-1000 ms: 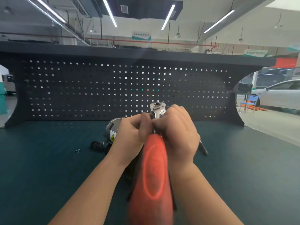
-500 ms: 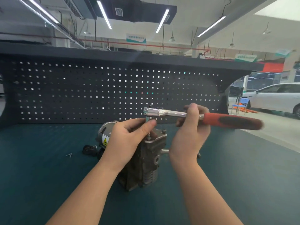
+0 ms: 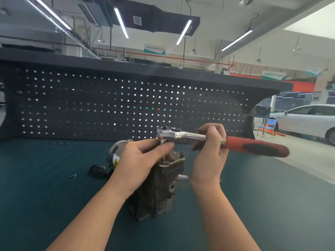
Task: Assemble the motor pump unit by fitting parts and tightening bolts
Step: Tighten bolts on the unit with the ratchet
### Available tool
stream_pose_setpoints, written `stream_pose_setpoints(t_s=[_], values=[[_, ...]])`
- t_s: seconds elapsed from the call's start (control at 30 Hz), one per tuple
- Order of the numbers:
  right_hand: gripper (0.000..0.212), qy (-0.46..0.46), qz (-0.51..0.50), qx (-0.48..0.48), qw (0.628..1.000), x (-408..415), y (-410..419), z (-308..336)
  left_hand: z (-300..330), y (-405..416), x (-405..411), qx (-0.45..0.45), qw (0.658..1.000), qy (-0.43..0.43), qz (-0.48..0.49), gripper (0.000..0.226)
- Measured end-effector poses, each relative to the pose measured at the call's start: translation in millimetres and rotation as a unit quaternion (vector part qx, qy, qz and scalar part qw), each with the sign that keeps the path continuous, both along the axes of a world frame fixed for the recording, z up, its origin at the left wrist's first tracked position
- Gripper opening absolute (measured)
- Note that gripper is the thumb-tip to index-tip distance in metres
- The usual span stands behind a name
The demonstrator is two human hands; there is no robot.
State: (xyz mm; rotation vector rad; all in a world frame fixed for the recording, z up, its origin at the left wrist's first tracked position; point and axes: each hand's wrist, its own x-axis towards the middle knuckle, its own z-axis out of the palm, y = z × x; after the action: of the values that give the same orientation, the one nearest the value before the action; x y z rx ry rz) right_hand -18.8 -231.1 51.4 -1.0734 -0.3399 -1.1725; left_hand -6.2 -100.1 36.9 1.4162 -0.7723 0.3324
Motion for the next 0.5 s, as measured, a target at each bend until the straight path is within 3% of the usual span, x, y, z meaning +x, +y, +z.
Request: stream_pose_setpoints(t_s=[0.07,0.13,0.27,0.33,0.4,0.5], values=[[0.012,0.096,0.085,0.040,0.991,7,-9,-2,1,-1,-2,0.012,1.000,-0.004,0.023,0.023],[0.014,0.120,0.131,0.055,0.983,4,-12,-4,2,-2,-3,0.020,0.999,-0.007,0.041,0.023],[0.025,0.030,-0.018,-0.052,0.998,-20,-3,4,4,-3,-9,0.019,0.999,-0.001,0.044,0.026],[0.028,-0.028,-0.075,-0.117,0.990,-31,9,7,4,-2,-11,0.010,0.999,-0.002,0.051,0.024],[0.033,-0.021,-0.125,-0.182,0.975,-40,18,5,3,-2,-15,0.006,0.998,-0.007,0.054,0.019],[0.039,-0.037,-0.166,-0.277,0.946,-50,25,12,6,-1,-23,0.009,0.998,-0.013,0.057,0.042]])
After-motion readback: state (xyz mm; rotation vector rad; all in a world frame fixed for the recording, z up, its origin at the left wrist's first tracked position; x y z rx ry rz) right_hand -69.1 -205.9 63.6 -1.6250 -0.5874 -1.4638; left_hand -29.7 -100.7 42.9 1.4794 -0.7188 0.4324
